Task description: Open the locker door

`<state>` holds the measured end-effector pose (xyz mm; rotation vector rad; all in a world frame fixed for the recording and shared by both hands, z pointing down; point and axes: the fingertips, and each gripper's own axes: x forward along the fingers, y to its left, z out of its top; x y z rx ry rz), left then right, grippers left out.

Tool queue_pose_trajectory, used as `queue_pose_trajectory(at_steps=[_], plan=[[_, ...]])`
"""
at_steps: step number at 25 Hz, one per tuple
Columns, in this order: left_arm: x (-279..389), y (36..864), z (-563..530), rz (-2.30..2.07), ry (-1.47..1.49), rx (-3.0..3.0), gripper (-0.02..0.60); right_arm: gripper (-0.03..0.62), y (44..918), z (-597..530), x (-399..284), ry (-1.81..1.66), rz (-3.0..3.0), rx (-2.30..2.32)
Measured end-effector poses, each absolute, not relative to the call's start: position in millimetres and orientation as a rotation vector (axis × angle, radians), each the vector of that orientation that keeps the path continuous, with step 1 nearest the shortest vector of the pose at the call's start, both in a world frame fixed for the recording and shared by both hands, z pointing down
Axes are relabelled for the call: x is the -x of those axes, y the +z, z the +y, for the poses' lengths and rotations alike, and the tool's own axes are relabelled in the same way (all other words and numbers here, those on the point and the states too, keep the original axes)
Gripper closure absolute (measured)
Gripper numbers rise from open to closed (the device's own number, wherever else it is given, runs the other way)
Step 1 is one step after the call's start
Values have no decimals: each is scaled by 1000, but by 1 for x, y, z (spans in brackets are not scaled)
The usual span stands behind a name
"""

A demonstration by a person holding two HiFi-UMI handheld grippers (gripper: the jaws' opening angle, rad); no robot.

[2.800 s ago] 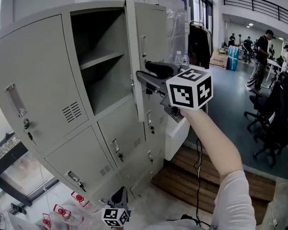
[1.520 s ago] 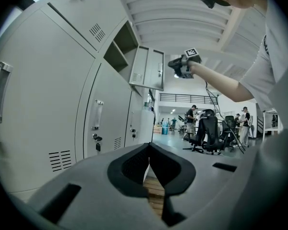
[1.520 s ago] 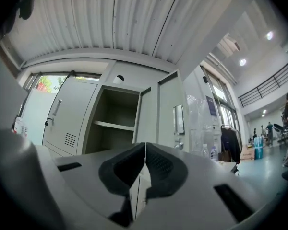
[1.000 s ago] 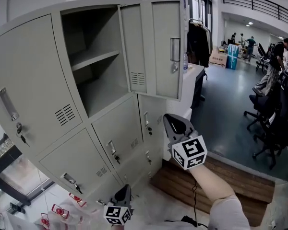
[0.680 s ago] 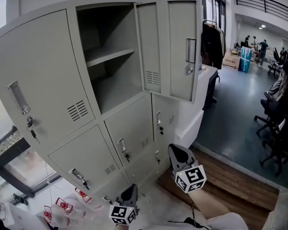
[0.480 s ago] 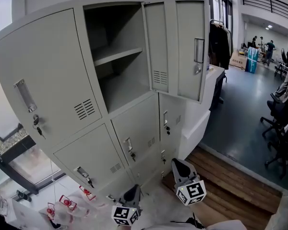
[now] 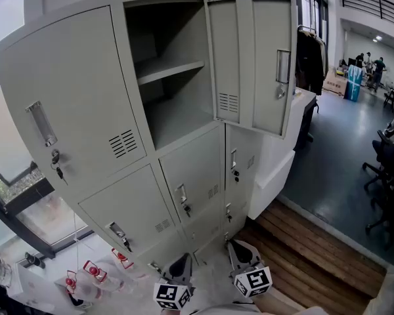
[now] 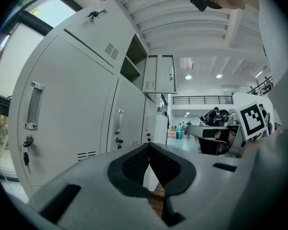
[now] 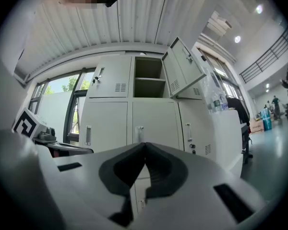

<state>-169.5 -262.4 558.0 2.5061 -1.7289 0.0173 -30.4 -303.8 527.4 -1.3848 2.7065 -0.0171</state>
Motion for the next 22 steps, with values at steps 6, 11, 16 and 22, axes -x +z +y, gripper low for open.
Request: queue_pose_trajectory(at_steps=[6, 11, 16, 22], plan=[[169, 559, -260, -1726, 16, -2507, 580, 582, 533, -298, 41, -93, 2714, 1342], [169, 561, -261, -1727, 17, -2503, 578, 582, 533, -301, 38, -126, 2696, 1346], [166, 562, -261, -1717, 21, -2510, 579, 582, 536, -301, 36, -139, 2693, 1363], [164, 562, -263, -1716, 18, -2513, 579, 582, 534, -303, 36, -142, 2685, 1367]])
